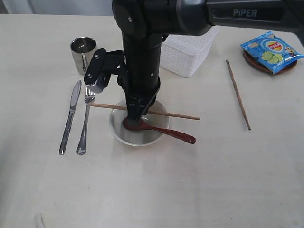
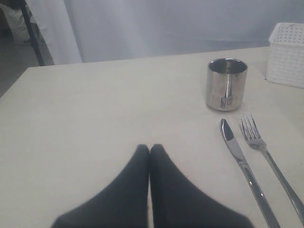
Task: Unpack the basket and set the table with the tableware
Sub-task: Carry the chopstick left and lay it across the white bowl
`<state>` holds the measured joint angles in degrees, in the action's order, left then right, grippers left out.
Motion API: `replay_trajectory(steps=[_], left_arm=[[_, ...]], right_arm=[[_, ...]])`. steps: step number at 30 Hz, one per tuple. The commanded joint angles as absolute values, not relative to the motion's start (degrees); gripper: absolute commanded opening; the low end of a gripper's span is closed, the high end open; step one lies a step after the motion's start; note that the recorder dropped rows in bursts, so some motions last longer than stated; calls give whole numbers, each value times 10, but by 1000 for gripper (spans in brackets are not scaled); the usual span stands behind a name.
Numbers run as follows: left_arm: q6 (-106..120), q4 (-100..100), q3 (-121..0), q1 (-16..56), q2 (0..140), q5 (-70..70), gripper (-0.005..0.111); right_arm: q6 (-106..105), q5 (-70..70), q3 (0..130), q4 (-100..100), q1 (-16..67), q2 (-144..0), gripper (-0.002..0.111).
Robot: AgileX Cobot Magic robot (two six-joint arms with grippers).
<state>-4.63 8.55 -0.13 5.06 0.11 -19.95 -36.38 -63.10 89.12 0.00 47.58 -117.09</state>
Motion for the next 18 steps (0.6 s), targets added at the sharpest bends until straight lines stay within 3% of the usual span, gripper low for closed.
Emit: replay_trajectory(steps=[1, 18], left_arm=[[-48, 84, 0, 54, 0, -199, 0], [-48, 84, 0, 54, 0, -199, 0]], right_arm=[[-362, -640, 891, 15, 474, -1161, 0], [-361, -648, 891, 25, 474, -1177, 0]])
